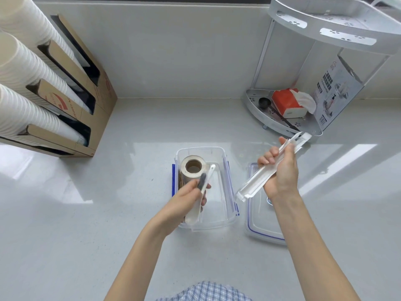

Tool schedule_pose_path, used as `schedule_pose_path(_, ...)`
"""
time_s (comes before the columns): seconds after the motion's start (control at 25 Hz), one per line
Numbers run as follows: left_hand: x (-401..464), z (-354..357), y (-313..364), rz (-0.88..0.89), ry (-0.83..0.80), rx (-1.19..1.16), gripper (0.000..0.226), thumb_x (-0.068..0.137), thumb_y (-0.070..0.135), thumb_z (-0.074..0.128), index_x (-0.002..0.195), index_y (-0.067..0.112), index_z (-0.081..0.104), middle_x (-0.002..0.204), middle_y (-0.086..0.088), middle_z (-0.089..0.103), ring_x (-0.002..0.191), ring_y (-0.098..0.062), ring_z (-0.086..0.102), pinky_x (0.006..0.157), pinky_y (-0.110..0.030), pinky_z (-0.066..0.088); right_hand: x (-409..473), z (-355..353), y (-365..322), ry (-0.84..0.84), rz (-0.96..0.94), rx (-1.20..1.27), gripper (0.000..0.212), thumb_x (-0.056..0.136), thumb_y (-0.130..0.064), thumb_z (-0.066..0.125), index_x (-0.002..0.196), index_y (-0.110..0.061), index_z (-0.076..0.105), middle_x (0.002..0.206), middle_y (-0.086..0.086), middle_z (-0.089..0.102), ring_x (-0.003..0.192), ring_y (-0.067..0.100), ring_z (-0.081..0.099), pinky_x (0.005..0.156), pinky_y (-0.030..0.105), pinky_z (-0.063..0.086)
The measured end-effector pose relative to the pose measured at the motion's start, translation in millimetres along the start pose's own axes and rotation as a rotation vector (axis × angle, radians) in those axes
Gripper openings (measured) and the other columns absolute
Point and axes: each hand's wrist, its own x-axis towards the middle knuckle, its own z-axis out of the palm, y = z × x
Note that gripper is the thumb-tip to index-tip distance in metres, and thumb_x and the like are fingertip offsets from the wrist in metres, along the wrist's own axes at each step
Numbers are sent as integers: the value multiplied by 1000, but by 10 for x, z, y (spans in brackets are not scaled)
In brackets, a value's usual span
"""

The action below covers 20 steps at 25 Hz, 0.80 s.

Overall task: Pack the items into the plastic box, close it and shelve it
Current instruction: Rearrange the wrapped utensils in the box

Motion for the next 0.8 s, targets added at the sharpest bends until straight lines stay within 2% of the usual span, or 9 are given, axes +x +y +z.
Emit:
schedule_pose_path(0.08,65,74,59,45,76,-202,23,86,3,32,80,16,50,66,1,39,54,-9,37,53,-20,32,-30,74,38,-19,-48,-102,20,96,-32,37,82,-21,47,41,-12,34,34,2,28,35,13,29)
schedule_pose_path(0.24,200,314,61,297,322,-212,23,95,23,37,72,20,42,60,5,31,49,-6,31,49,-14,31,-165,212,338,-135,-155,-452,30,97,-22,36,68,-20,40,44,-12,34,38,1,31,45,13,33)
schedule_pose_path(0.32,258,404,-3,393,421,-148,25,95,26,35,72,20,44,63,6,41,56,-5,41,58,-13,38,-215,154,502,-200,-253,-714,33,98,-25,34,65,-21,38,54,-8,39,45,0,39,54,11,36)
schedule_pose_path(0.4,297,454,-113,409,394,-54,23,94,26,38,80,14,50,73,7,54,71,-3,51,71,-10,40,-247,7,652,-284,-258,-923,30,95,-35,36,67,-27,42,62,-6,47,62,1,51,67,11,40)
schedule_pose_path(0.48,311,459,-209,402,350,-9,18,94,22,41,81,15,52,77,8,60,78,-1,56,76,-12,42,-279,-133,735,-332,-182,-1041,24,88,-47,41,68,-35,48,75,0,57,87,20,59,83,30,48)
schedule_pose_path(0.52,305,456,-220,400,341,0,17,93,20,43,78,18,51,74,9,59,74,0,56,72,-13,42,-294,-174,739,-337,-141,-1083,21,87,-47,45,68,-37,49,84,8,60,93,28,60,86,40,49)
schedule_pose_path(0.56,301,446,-214,395,339,18,17,92,19,45,76,22,50,70,11,57,66,3,53,66,-13,42,-311,-192,721,-335,-112,-1122,20,88,-40,50,67,-38,49,90,13,60,95,31,60,87,41,48)
schedule_pose_path(0.68,301,405,-181,412,349,237,11,89,20,50,78,21,53,63,12,48,57,1,45,55,-10,37,-364,-217,616,-380,-257,-1209,26,88,-25,55,70,-41,45,79,-7,51,87,20,55,75,17,39)
schedule_pose_path(0.8,309,356,-281,499,376,518,14,89,22,49,83,14,59,71,13,45,76,-9,43,69,-6,34,-365,-287,543,-445,-358,-1268,11,87,-25,53,77,-27,56,78,-10,44,67,5,52,64,4,36)
